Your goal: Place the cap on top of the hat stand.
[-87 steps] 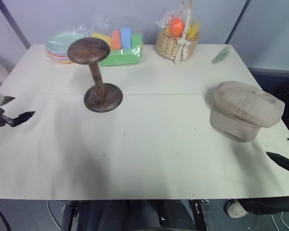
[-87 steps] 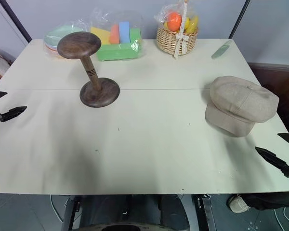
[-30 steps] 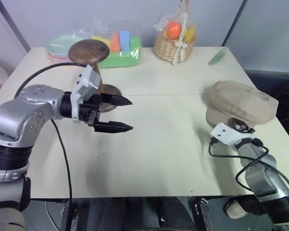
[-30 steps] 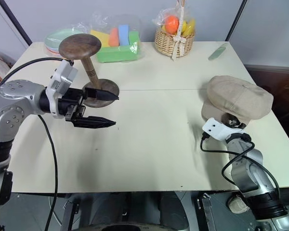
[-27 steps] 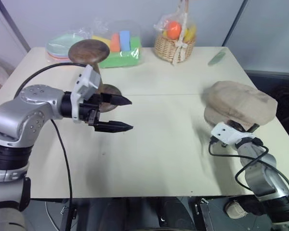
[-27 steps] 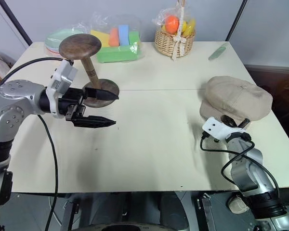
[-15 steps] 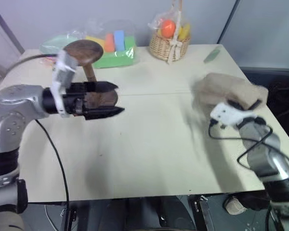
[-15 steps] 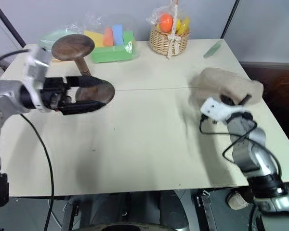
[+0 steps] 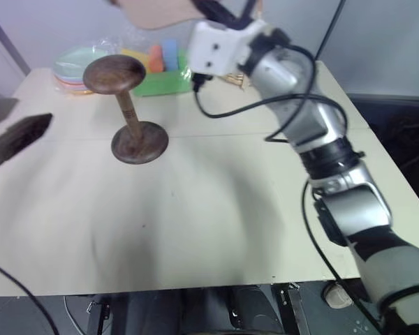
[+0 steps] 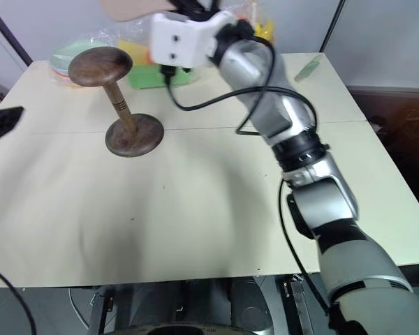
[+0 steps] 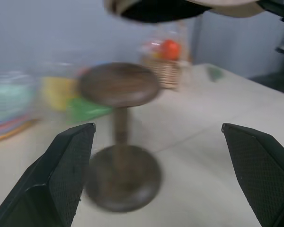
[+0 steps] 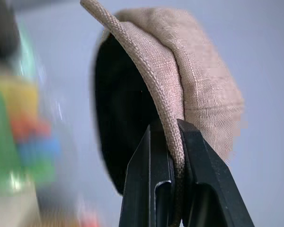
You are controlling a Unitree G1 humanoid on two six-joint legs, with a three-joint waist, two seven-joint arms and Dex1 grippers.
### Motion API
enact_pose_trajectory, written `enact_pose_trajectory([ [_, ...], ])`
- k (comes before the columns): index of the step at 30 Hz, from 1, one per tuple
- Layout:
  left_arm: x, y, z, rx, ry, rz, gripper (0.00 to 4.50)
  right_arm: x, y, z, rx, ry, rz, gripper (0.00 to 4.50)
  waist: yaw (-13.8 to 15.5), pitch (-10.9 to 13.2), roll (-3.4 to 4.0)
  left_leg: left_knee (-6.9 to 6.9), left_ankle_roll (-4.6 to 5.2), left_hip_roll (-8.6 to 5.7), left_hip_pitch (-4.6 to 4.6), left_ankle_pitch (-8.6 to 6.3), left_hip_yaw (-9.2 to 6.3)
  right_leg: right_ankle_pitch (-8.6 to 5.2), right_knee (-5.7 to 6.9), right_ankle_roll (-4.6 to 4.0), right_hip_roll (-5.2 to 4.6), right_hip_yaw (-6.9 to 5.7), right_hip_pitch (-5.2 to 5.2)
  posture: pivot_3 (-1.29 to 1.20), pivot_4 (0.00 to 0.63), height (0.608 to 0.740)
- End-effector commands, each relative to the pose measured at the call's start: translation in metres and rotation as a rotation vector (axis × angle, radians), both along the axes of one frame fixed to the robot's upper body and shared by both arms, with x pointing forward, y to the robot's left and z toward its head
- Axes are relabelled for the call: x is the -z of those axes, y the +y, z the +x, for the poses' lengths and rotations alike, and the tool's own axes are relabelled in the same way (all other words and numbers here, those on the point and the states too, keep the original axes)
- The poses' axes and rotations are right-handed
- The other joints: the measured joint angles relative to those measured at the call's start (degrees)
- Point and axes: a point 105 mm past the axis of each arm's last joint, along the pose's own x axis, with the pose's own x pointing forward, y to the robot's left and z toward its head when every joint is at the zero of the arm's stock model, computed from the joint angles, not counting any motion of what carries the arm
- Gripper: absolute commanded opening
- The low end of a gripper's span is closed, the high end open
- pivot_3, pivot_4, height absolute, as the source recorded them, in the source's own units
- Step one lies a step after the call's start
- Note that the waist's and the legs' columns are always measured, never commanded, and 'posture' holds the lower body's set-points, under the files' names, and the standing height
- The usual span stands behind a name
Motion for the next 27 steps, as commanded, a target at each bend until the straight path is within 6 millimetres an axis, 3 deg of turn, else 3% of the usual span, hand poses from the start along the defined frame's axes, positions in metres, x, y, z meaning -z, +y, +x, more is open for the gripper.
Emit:
enact_pose_trajectory([
  [1, -0.017, 0.007, -0.018, -0.054, -0.064, 0.032, 4.50, -0.003, 0.029, -0.010, -0.113, -0.033, 0.005, 0.10, 0.5, 0.0, -0.09, 0.00, -0.01, -0.05, -0.01, 0.00, -0.02, 0.00, 0.00, 0.00, -0.05, -0.01, 0.03, 0.00, 0.150, 0.740],
  [4, -0.018, 0.014, -0.026, -0.093, -0.063, 0.034, 4.50, 0.016, 0.052, -0.016, -0.183, -0.006, -0.037, 0.10, 0.8, 0.0, -0.10, 0.02, -0.02, -0.09, -0.02, 0.00, 0.01, 0.01, -0.02, -0.01, -0.10, -0.01, 0.01, 0.00, 0.150, 0.740],
  [13, -0.015, 0.010, -0.028, -0.082, -0.048, 0.052, 4.50, 0.097, 0.076, -0.014, -0.222, 0.178, -0.172, 0.10, 0.6, -0.1, -0.12, -0.04, -0.06, -0.05, -0.02, 0.03, -0.02, 0.03, 0.03, -0.03, -0.04, -0.04, -0.05, 0.00, 0.150, 0.740],
  [20, -0.012, 0.005, -0.017, -0.039, -0.031, 0.065, 4.50, 0.122, 0.081, -0.012, -0.200, 0.196, -0.218, 0.10, -0.5, -0.1, -0.12, -0.12, -0.10, -0.01, -0.04, 0.05, -0.02, 0.03, 0.06, -0.04, 0.03, -0.03, -0.13, 0.00, 0.150, 0.740],
  [23, -0.012, 0.000, -0.010, -0.011, -0.023, 0.078, 4.50, 0.124, 0.081, -0.009, -0.200, 0.224, -0.202, 0.98, -0.5, -0.1, -0.12, -0.13, -0.10, -0.02, -0.04, 0.05, -0.02, 0.03, 0.05, -0.04, 0.04, -0.04, -0.13, 0.00, 0.150, 0.740],
  [27, -0.008, -0.007, -0.001, 0.031, -0.009, 0.098, 4.50, 0.126, 0.077, -0.009, -0.194, 0.227, -0.203, 2.97, -0.5, -0.1, -0.12, -0.13, -0.10, -0.03, -0.04, 0.05, -0.01, 0.03, 0.05, -0.04, 0.02, -0.03, -0.13, 0.00, 0.150, 0.740],
])
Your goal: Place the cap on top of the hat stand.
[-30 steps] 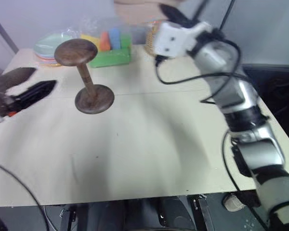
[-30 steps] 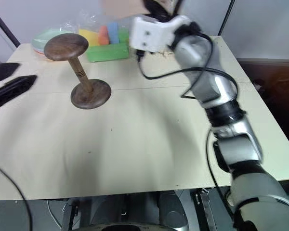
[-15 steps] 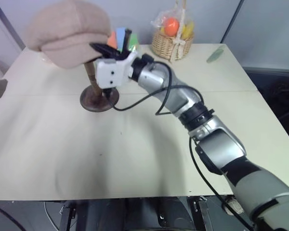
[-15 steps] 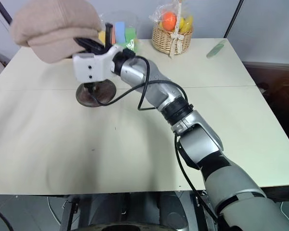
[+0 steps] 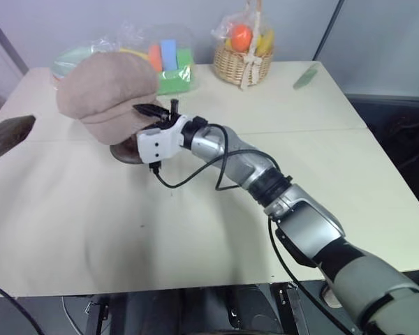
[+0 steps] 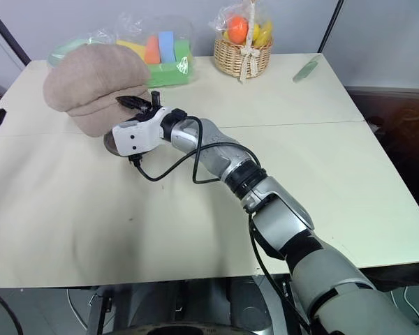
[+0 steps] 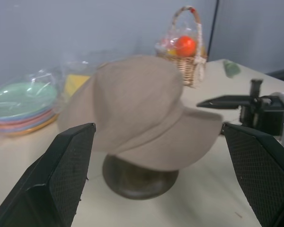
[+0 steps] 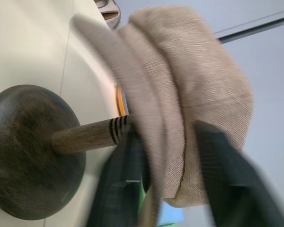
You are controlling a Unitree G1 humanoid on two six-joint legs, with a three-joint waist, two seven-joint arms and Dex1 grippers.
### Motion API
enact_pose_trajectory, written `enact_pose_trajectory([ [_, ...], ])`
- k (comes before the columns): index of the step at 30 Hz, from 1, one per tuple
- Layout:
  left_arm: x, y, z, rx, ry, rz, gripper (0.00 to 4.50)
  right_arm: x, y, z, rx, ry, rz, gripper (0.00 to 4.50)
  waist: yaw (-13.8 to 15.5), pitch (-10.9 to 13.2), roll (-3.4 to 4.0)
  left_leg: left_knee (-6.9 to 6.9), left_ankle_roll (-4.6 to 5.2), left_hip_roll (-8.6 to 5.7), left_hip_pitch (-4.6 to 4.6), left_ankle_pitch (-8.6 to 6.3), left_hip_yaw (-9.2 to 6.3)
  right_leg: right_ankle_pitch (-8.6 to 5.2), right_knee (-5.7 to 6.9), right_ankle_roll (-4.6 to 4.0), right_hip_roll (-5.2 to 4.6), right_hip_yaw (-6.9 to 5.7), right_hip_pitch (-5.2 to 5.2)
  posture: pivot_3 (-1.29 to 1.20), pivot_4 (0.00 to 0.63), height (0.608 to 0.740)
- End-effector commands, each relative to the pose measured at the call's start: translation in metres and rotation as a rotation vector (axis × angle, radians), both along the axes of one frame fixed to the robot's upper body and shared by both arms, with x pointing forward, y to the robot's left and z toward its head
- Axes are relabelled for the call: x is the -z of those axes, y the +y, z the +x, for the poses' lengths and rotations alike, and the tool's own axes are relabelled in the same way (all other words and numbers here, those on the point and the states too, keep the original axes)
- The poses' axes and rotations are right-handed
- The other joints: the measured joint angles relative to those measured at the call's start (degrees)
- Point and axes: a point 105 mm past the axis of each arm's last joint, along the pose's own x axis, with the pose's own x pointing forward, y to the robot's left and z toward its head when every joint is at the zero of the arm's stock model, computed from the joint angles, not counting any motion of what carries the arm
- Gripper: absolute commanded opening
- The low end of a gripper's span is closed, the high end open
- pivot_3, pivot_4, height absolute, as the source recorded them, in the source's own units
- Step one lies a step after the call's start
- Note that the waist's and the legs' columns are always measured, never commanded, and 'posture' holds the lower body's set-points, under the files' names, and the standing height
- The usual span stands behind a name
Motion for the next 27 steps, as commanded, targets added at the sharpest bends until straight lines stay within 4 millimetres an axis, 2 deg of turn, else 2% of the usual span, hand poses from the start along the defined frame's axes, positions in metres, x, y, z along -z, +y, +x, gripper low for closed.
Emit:
enact_pose_trajectory([
  [1, -0.007, -0.008, 0.004, 0.029, -0.027, 0.047, 4.50, -0.008, -0.001, -0.006, -0.021, -0.017, 0.032, 3.55, 0.0, 0.0, 0.00, -0.01, 0.00, 0.00, 0.00, 0.00, -0.01, 0.00, 0.00, 0.00, 0.01, 0.00, -0.01, 0.00, 0.150, 0.740],
  [3, -0.003, -0.014, 0.008, 0.053, -0.014, 0.065, 4.50, -0.002, -0.008, -0.008, -0.019, -0.017, 0.016, 4.44, 0.1, 0.0, 0.00, -0.01, 0.00, 0.00, 0.00, 0.00, -0.01, 0.00, 0.00, 0.00, 0.00, 0.00, 0.00, 0.00, 0.150, 0.740],
  [5, 0.004, -0.025, 0.012, 0.082, 0.004, 0.104, 4.50, 0.008, -0.019, -0.013, -0.028, -0.017, -0.026, 4.44, 0.3, 0.0, 0.00, -0.01, 0.00, -0.01, 0.00, 0.00, -0.01, 0.00, -0.01, 0.00, -0.02, 0.00, 0.01, 0.00, 0.150, 0.740],
  [8, 0.018, -0.046, 0.017, 0.135, 0.030, 0.198, 4.50, 0.022, -0.045, -0.019, -0.011, 0.063, -0.047, 4.44, 0.4, 0.0, -0.01, 0.02, 0.00, -0.04, -0.02, 0.00, 0.00, 0.00, -0.02, 0.01, -0.04, 0.00, 0.03, 0.00, 0.150, 0.740],
  [10, 0.028, -0.064, 0.022, 0.155, 0.031, 0.299, 4.50, 0.028, -0.073, -0.025, 0.005, 0.162, -0.053, 4.44, 0.6, 0.0, 0.00, 0.02, 0.01, -0.03, -0.02, 0.00, 0.01, 0.01, -0.02, 0.01, -0.04, 0.01, 0.03, 0.00, 0.150, 0.740],
  [12, 0.043, -0.081, 0.030, 0.144, 0.022, 0.480, 4.50, 0.029, -0.105, -0.035, 0.016, 0.346, -0.021, 4.44, 1.1, 0.0, 0.02, 0.04, 0.02, -0.03, -0.04, -0.01, 0.01, 0.00, -0.02, 0.01, -0.04, 0.01, 0.04, 0.00, 0.150, 0.740],
  [15, 0.063, -0.100, 0.046, 0.094, -0.077, 0.764, 4.50, 0.005, -0.148, -0.055, -0.001, 0.674, 0.101, 4.44, 1.5, 0.1, 0.15, 0.10, 0.04, -0.04, -0.06, -0.02, 0.03, 0.02, -0.03, 0.03, -0.03, 0.02, 0.08, 0.00, 0.150, 0.740],
  [17, 0.068, -0.108, 0.053, 0.058, -0.156, 0.850, 4.50, -0.007, -0.162, -0.069, -0.032, 0.827, 0.134, 4.44, 1.5, 0.2, 0.29, 0.14, 0.06, -0.04, -0.04, -0.02, 0.03, 0.02, -0.03, 0.03, -0.03, 0.04, 0.11, 0.00, 0.150, 0.740],
  [21, 0.065, -0.121, 0.073, -0.127, -0.384, 0.979, 4.50, -0.039, -0.183, -0.099, -0.139, 1.140, 0.199, 4.44, 1.5, 0.2, 0.33, 0.12, 0.12, 0.01, -0.01, -0.05, 0.06, 0.01, -0.03, 0.02, 0.11, 0.01, 0.12, 0.00, 0.150, 0.740],
  [25, 0.066, -0.130, 0.086, -0.229, -0.505, 1.073, 4.50, -0.073, -0.192, -0.109, -0.198, 1.238, 0.285, 4.44, 1.5, 0.2, 0.33, 0.18, 0.14, -0.01, -0.09, -0.06, 0.17, 0.02, -0.02, 0.02, 0.08, -0.03, 0.10, 0.00, 0.150, 0.740],
  [27, 0.078, -0.131, 0.094, -0.248, -0.461, 1.101, 4.50, -0.085, -0.197, -0.116, -0.227, 1.252, 0.293, 4.44, 1.7, 0.2, 0.33, 0.20, 0.15, -0.05, -0.12, -0.06, 0.17, 0.02, -0.02, 0.03, 0.07, -0.04, 0.09, 0.00, 0.150, 0.740],
])
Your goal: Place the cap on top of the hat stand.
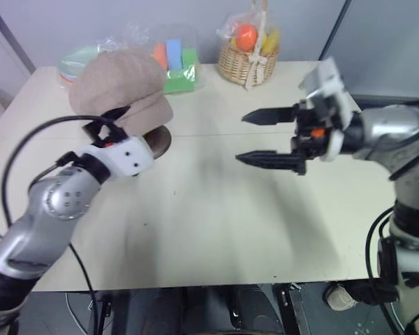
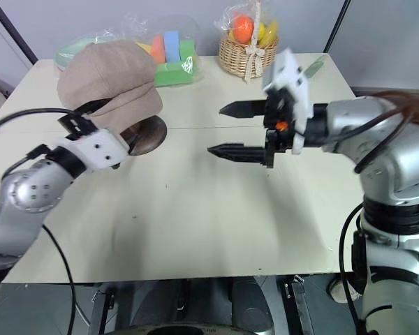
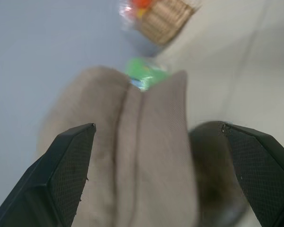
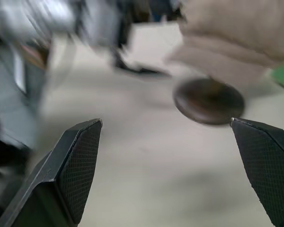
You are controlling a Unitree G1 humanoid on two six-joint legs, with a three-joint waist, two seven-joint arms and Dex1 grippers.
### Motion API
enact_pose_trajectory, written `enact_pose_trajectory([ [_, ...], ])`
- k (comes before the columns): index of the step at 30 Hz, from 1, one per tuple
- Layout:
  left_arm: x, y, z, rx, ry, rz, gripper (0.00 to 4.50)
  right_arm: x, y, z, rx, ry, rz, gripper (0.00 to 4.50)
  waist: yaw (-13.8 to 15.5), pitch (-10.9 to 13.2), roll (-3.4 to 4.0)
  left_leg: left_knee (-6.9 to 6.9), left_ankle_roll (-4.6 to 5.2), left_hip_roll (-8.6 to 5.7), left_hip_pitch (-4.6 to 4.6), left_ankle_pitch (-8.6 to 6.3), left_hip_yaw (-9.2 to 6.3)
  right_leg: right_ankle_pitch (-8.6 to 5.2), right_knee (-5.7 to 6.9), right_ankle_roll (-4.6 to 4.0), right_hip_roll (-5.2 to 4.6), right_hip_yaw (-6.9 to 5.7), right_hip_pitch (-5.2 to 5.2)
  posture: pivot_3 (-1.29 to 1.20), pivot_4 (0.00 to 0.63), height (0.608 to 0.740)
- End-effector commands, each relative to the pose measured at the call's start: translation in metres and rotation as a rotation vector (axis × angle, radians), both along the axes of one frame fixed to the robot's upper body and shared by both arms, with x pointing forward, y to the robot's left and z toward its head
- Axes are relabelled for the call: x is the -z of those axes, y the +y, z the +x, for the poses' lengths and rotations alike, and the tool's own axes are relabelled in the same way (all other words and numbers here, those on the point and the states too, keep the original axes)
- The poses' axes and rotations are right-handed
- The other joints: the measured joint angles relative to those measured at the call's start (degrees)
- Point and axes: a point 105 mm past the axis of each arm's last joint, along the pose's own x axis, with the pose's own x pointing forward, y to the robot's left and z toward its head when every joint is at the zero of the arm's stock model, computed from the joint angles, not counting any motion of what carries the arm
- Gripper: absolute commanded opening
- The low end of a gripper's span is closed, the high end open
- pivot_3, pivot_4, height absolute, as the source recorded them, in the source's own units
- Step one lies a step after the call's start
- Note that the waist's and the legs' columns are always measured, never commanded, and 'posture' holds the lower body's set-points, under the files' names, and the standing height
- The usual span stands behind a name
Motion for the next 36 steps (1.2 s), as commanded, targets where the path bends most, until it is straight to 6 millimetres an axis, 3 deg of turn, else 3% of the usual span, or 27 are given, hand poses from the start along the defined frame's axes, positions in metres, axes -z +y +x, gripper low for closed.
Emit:
enact_pose_trajectory([
  [1, 0.007, -0.003, 0.010, -0.056, -0.037, 0.058, 4.50, -0.027, -0.009, -0.016, -0.036, -0.006, 0.049, 4.44, 0.2, 0.0, 0.00, 0.01, 0.01, -0.02, -0.01, 0.00, 0.00, 0.00, 0.00, 0.00, -0.02, -0.01, 0.00, 0.00, 0.150, 0.740],
  [6, 0.013, -0.012, 0.027, -0.103, -0.044, 0.061, 4.50, -0.051, -0.017, -0.020, -0.014, -0.045, 0.080, 4.44, 0.7, 0.0, -0.01, 0.14, 0.07, -0.03, -0.13, -0.04, 0.00, 0.04, -0.03, 0.08, -0.07, -0.02, -0.04, 0.00, 0.150, 0.740],
  [10, 0.015, -0.021, 0.036, -0.101, -0.048, 0.056, 4.50, -0.055, -0.017, -0.025, -0.028, -0.059, 0.080, 4.44, 1.4, 0.0, -0.02, 0.14, 0.08, -0.02, -0.12, -0.04, 0.03, 0.05, -0.04, 0.10, -0.07, -0.02, -0.05, 0.00, 0.150, 0.740],
  [13, 0.013, -0.019, 0.042, -0.118, -0.061, 0.050, 3.58, -0.051, -0.016, -0.029, -0.035, -0.066, 0.067, 4.50, 1.6, 0.0, -0.02, 0.14, 0.09, -0.01, -0.13, -0.04, 0.03, 0.05, -0.04, 0.10, -0.09, -0.01, -0.06, 0.00, 0.150, 0.740],
  [20, 0.014, -0.010, 0.041, -0.121, -0.063, 0.059, 0.02, -0.049, -0.017, -0.029, -0.025, -0.075, 0.071, 4.50, 1.7, 0.0, -0.02, 0.14, 0.09, -0.01, -0.14, -0.04, 0.02, 0.05, -0.04, 0.11, -0.14, -0.02, -0.06, 0.00, 0.150, 0.740],
  [26, 0.005, 0.016, 0.028, -0.030, -0.120, 0.141, 0.02, -0.045, -0.020, -0.028, -0.014, -0.099, 0.032, 4.50, 1.5, 0.0, -0.01, 0.13, 0.09, 0.05, -0.12, -0.05, 0.01, 0.05, -0.03, 0.11, -0.13, 0.00, -0.08, 0.00, 0.150, 0.740],
  [30, 0.005, 0.042, 0.013, 0.143, -0.136, 0.251, 0.02, -0.041, -0.022, -0.026, -0.012, -0.105, 0.002, 4.50, 1.6, 0.0, 0.02, 0.10, 0.09, 0.08, -0.11, -0.05, -0.05, 0.05, -0.05, 0.09, -0.27, 0.03, -0.11, 0.00, 0.150, 0.740],
  [36, 0.003, 0.066, 0.007, 0.365, -0.146, 0.375, 0.02, -0.039, -0.023, -0.022, -0.016, -0.104, 0.001, 4.50, 1.8, 0.0, 0.04, 0.08, 0.09, 0.03, -0.13, -0.05, 0.01, 0.05, -0.11, 0.08, -0.35, 0.01, -0.12, 0.00, 0.150, 0.740],
])
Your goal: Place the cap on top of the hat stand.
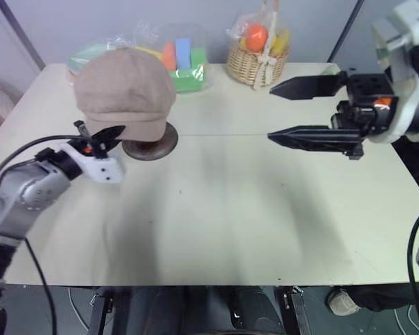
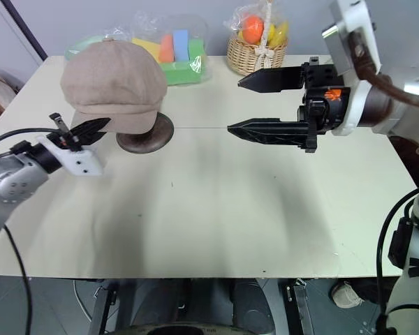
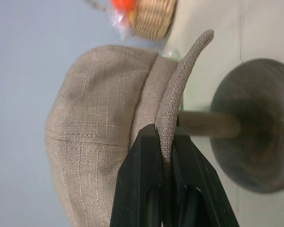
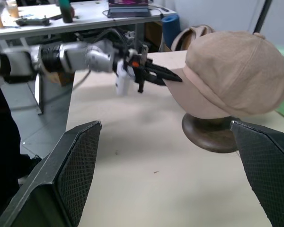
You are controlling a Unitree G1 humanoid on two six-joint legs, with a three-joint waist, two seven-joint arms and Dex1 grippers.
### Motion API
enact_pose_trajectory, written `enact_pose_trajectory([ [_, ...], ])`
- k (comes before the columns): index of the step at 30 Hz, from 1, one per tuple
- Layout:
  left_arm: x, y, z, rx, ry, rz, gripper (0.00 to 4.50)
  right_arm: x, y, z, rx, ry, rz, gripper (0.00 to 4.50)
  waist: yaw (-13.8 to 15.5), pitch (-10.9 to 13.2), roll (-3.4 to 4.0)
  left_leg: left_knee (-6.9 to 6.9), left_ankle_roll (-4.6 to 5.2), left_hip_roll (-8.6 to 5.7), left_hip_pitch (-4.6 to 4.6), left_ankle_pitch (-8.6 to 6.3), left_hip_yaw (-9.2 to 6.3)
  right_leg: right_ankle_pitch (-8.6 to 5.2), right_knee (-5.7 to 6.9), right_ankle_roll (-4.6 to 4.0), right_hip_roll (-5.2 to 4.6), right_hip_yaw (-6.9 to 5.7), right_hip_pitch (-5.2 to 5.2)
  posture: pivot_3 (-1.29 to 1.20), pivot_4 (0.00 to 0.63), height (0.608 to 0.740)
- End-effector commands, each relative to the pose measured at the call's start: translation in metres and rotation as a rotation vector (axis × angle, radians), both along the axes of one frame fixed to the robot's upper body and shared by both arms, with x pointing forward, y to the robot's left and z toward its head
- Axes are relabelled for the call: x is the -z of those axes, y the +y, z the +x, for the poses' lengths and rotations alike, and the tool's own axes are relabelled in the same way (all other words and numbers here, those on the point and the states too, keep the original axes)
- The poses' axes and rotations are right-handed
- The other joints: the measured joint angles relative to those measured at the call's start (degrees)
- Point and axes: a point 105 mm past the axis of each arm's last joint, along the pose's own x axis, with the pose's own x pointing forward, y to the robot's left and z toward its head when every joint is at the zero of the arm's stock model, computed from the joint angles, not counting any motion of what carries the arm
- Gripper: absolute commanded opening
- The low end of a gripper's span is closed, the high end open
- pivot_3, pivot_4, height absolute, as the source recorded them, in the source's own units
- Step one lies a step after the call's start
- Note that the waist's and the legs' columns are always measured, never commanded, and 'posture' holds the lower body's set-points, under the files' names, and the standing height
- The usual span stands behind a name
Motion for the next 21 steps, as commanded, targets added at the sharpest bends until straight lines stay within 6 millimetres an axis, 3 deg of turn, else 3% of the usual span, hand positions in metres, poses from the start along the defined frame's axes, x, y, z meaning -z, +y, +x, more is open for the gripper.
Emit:
enact_pose_trajectory([
  [1, -0.012, 0.005, -0.003, 0.121, -0.036, 0.037, 0.02, -0.007, -0.001, -0.002, -0.004, -0.044, 0.004, 4.50, 0.1, 0.0, 0.00, 0.01, 0.00, -0.01, -0.02, 0.00, 0.03, 0.00, -0.01, 0.00, 0.00, -0.01, 0.01, 0.00, 0.150, 0.740],
  [6, -0.013, 0.000, 0.012, 0.172, -0.035, 0.069, 0.02, -0.007, 0.000, 0.000, -0.003, -0.047, 0.001, 4.50, -0.1, 0.0, 0.00, 0.04, 0.03, -0.08, -0.05, -0.01, 0.15, 0.02, -0.02, 0.04, 0.10, -0.04, 0.01, 0.00, 0.150, 0.740],
  [14, 0.005, -0.004, 0.020, 0.173, 0.000, 0.066, 0.02, -0.007, -0.002, 0.003, 0.032, -0.047, 0.000, 4.50, -0.5, 0.0, 0.00, 0.04, 0.06, -0.03, -0.05, -0.02, 0.16, 0.03, 0.06, 0.08, 0.19, -0.03, -0.02, 0.00, 0.150, 0.740],
  [17, 0.007, 0.000, 0.018, 0.154, 0.017, 0.026, 1.12, -0.006, -0.002, 0.005, 0.040, -0.046, 0.003, 4.50, -0.4, 0.0, 0.00, 0.06, 0.06, -0.03, -0.04, -0.02, 0.16, 0.03, 0.08, 0.08, 0.18, -0.03, -0.02, 0.00, 0.150, 0.740],
  [21, 0.008, 0.001, 0.011, 0.161, 0.021, 0.006, 3.21, -0.004, -0.001, 0.007, 0.044, -0.045, 0.001, 4.50, -0.3, 0.0, 0.00, 0.05, 0.06, -0.02, -0.05, -0.03, 0.14, 0.03, 0.09, 0.08, 0.17, -0.03, -0.04, 0.00, 0.150, 0.740],
])
